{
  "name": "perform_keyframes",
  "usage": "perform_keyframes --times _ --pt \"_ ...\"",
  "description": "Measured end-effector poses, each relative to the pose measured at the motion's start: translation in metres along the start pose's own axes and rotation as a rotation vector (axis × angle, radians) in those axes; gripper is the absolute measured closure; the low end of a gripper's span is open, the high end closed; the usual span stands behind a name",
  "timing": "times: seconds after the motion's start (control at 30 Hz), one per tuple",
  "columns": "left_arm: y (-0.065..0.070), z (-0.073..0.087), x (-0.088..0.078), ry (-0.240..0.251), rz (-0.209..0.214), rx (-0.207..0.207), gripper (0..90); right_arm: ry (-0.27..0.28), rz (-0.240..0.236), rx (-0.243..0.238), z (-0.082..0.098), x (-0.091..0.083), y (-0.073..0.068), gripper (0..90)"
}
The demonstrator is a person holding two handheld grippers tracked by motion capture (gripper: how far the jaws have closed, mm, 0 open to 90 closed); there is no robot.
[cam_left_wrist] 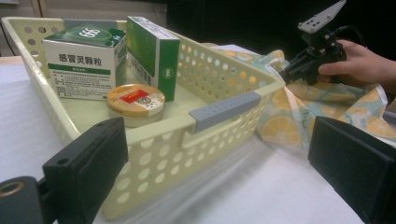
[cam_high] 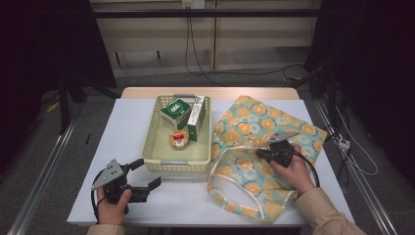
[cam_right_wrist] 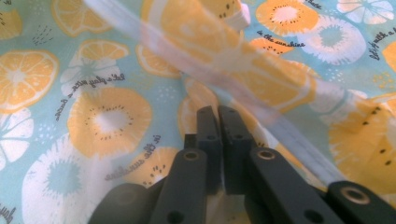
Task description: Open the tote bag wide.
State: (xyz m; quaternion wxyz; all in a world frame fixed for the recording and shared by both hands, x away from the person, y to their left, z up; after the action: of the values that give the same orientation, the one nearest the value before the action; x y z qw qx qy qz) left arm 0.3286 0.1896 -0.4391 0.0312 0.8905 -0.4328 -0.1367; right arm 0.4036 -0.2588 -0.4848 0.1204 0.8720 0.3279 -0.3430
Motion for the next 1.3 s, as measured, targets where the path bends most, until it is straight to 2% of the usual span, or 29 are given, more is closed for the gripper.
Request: perform_keyframes --times 0.1,0.17,0.27,0.37,0.57,0.63,0.87,1.03,1.1,1.3 --pt "0.0 -0.001 -0.001 0.005 -0.001 0.001 4.6 -0.02 -0.005 -0.003 -0.002 -0.002 -0.001 90.0" --pt "0.0 -0.001 -0.001 0.007 -0.004 -0.005 4.6 -0.008 -0.025 0.009 -0.008 -0.008 -0.002 90.0" --pt "0.0 -0.002 -0.002 0.009 -0.006 -0.004 4.6 0.005 -0.058 0.019 -0.022 -0.02 -0.003 90.0" --pt "0.001 -0.004 -0.001 0.013 -0.003 0.0 4.5 0.009 -0.085 0.004 -0.039 -0.032 -0.004 90.0" --pt "0.004 -0.009 0.0 0.01 0.007 0.014 4.4 0.01 -0.123 0.018 -0.066 -0.045 0.003 90.0" --pt "0.005 -0.012 0.001 0.012 0.012 0.013 4.5 0.013 -0.137 0.042 -0.072 -0.047 0.007 90.0" --pt "0.007 -0.021 0.002 0.007 0.017 0.001 4.4 0.014 -0.141 0.073 -0.09 -0.057 0.022 90.0" --pt "0.013 -0.033 0.005 -0.005 0.035 0.024 4.5 -0.015 -0.149 0.07 -0.095 -0.059 0.025 90.0" --pt "0.013 -0.038 0.006 -0.011 0.046 0.035 4.4 -0.004 -0.151 0.076 -0.097 -0.061 0.024 90.0" --pt "0.01 -0.055 0.013 0.0 0.059 0.01 4.0 0.026 -0.151 0.098 -0.103 -0.065 0.027 90.0"
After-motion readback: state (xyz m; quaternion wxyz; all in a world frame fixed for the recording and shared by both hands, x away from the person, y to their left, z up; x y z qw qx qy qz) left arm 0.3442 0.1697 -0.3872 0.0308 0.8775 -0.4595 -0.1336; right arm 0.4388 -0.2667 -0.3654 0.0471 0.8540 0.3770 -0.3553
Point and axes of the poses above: each handheld gripper's, and its own axes: x roughly forward along the jaws, z roughly out of its underside, y roughly to its right, the point moved 4 cm from there along x, roughly forward along the jaws, and after that the axes turned 2 degrees about y, right-handed, at the moved point
